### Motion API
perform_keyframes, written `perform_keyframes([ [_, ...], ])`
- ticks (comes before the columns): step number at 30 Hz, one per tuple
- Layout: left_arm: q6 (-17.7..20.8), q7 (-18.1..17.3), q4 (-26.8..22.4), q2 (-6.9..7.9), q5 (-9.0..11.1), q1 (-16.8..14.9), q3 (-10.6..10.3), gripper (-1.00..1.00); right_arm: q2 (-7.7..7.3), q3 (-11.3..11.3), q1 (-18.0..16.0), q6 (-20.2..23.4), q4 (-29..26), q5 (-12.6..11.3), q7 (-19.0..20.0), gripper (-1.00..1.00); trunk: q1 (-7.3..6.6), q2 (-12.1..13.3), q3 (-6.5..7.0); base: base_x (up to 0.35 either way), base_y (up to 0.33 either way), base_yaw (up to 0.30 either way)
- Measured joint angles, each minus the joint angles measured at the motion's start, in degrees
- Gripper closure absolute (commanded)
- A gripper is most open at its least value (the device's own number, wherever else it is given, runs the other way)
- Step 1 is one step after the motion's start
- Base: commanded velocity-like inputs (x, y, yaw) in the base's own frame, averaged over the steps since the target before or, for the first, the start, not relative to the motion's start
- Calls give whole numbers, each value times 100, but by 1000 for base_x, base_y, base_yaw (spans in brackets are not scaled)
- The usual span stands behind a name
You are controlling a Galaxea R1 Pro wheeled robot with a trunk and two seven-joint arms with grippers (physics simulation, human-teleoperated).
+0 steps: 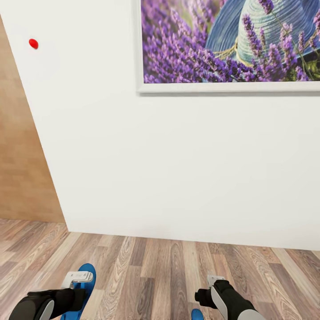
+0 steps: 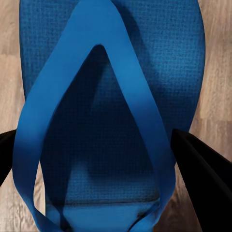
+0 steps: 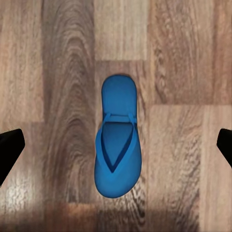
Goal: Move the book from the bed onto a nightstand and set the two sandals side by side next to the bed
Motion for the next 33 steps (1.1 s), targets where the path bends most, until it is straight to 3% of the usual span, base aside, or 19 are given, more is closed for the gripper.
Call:
perform_keyframes([
  [23, -104, -27, 1, 6, -2, -3, 0, 100, 56, -1, -326, 3, 9, 0, -68, -100, 59, -31, -510, 0, 0, 0],
  [33, -106, -20, 1, 4, -1, 0, 0, 100, 123, 0, -492, 211, 2, 0, -172, -100, 85, -45, -732, 0, 0, 0],
])
